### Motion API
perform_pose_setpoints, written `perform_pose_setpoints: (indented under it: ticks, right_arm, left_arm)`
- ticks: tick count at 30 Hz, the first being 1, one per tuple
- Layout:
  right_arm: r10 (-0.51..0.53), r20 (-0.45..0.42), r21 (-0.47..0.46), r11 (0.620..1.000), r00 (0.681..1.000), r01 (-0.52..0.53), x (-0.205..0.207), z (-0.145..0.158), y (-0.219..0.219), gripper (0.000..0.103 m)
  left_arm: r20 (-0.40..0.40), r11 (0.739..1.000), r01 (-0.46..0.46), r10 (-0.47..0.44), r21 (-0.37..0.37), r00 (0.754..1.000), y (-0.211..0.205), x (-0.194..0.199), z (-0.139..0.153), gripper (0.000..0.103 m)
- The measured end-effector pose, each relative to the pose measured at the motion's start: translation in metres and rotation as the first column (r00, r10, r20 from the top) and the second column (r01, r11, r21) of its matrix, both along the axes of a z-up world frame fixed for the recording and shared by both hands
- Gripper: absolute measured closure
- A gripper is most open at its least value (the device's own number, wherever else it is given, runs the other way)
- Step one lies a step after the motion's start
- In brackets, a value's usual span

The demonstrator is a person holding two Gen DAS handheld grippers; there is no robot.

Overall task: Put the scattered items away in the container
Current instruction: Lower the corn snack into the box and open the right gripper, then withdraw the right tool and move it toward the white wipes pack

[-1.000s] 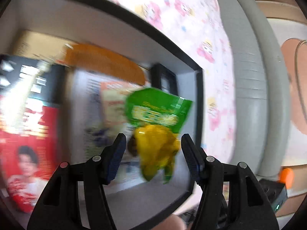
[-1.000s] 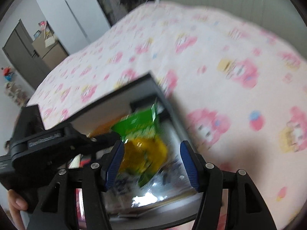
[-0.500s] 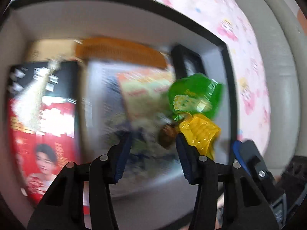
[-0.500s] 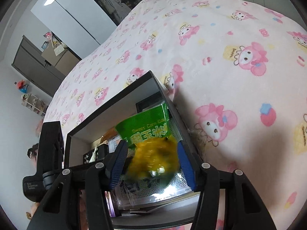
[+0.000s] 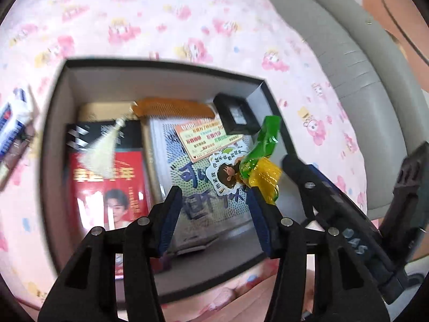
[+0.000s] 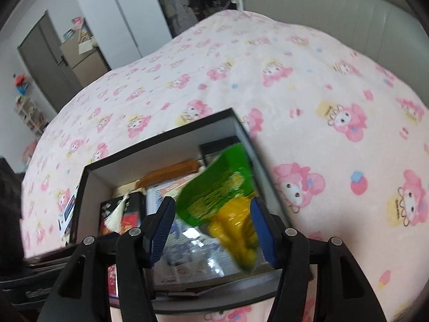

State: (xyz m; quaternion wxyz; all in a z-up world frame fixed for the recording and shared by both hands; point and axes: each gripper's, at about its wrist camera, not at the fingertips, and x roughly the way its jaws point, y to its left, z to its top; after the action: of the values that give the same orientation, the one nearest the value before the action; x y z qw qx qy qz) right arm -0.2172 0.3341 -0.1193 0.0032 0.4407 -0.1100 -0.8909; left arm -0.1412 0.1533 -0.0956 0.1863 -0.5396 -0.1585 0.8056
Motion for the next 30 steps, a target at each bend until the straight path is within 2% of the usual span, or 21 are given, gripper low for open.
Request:
perform_pose_setpoints:
  ticks: [2,3,8,18,23,30]
  right_arm:
    - [0.014,-0.021,0.033,0.999,1.000,-0.014,0.008,0.006,-0.012,0.049]
    - [0.020,-0.033,0.048,0.999,0.999,-0.018,0.013,0.008,-0.017,0.049]
    - [0.031,-0.092,0.078,0.997,0.995,-0.023,0.046,0.022,-0.040,0.049]
    - [0.103,-0.126,0.043,0.994,0.987,-0.099,0.112,0.042,-0.088,0.049]
    - [0.185,-0.146,0.048,0.982,0.972,-0.180,0.134,0.053,-0.126,0.049]
    - [0.296,-0.166,0.067,0.955,0.941,-0.289,0.149,0.055,-0.187,0.049]
  left_arm:
    - [-0.042,1.000,0.001,-0.002,-0.026,0.999,-0.001,-0.021,0.006,0.050]
    - [-0.058,0.999,0.010,-0.012,-0.032,0.998,-0.005,-0.017,0.010,0.049]
    - [-0.113,0.998,0.028,-0.034,-0.047,0.993,-0.022,-0.035,-0.009,0.045]
    - [-0.182,0.997,0.023,-0.036,-0.071,0.983,-0.072,0.040,0.017,0.045]
    - [-0.207,0.997,-0.031,0.017,-0.064,0.978,-0.112,0.075,0.028,0.045]
    - [-0.221,0.989,-0.126,0.107,-0.072,0.969,-0.164,0.103,0.027,0.046]
